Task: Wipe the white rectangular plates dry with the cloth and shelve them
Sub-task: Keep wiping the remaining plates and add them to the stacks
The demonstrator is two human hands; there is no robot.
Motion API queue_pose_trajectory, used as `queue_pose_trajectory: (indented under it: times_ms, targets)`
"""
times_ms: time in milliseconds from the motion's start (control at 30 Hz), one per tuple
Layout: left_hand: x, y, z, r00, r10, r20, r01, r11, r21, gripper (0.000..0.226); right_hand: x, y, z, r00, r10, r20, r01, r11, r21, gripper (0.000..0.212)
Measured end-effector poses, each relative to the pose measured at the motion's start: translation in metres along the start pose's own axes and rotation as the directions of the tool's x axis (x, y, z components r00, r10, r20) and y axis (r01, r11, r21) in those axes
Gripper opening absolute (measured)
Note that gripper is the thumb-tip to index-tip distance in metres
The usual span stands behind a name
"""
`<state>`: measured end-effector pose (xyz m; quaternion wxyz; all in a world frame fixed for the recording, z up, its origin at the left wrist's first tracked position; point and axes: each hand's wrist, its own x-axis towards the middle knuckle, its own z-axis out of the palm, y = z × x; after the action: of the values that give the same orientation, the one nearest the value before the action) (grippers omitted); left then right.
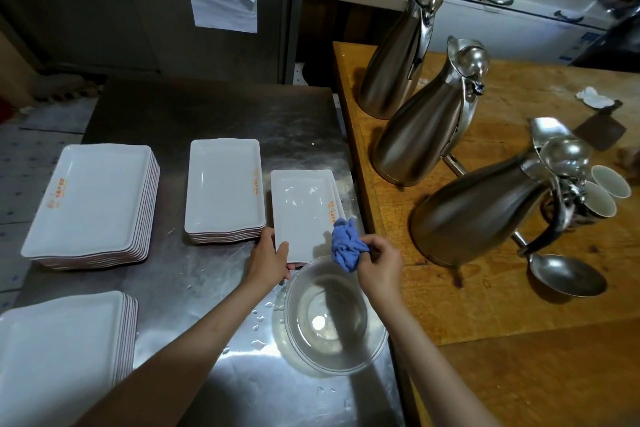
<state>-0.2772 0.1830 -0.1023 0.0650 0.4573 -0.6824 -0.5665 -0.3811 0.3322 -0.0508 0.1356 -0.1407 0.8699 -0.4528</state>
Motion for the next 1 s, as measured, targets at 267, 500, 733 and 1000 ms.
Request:
queue_pose_trajectory:
  times_ms: [267, 500, 733, 1000]
  targets:
    - [0.001, 0.007, 0.003, 1.0, 0.009, -0.015, -0.01, 0.999, -0.041, 0.01, -0.002, -0.003, -0.004, 1.0, -0.001, -0.008, 0.001, 0.999, 0.036, 0.035]
    - [0.001, 0.023, 0.0, 0.999, 0.022, -0.048, -0.027, 0.994, -0.102, 0.011, -0.005, -0.007, -0.009, 1.0, -0.021, -0.004, 0.021, 0.999, 0.033, 0.037]
    - [-0.004, 0.03, -0.011, 0.997, 0.054, -0.048, -0.063, 0.976, -0.21, 0.012, -0.006, -0.013, -0.017, 0.998, -0.055, -0.016, 0.056, 0.997, 0.049, 0.035]
    - [-0.028, 0.024, -0.015, 1.0, 0.016, -0.008, -0.018, 0.934, -0.357, 0.022, -0.008, -0.02, -0.024, 0.997, -0.073, -0.016, 0.075, 0.994, 0.078, 0.031]
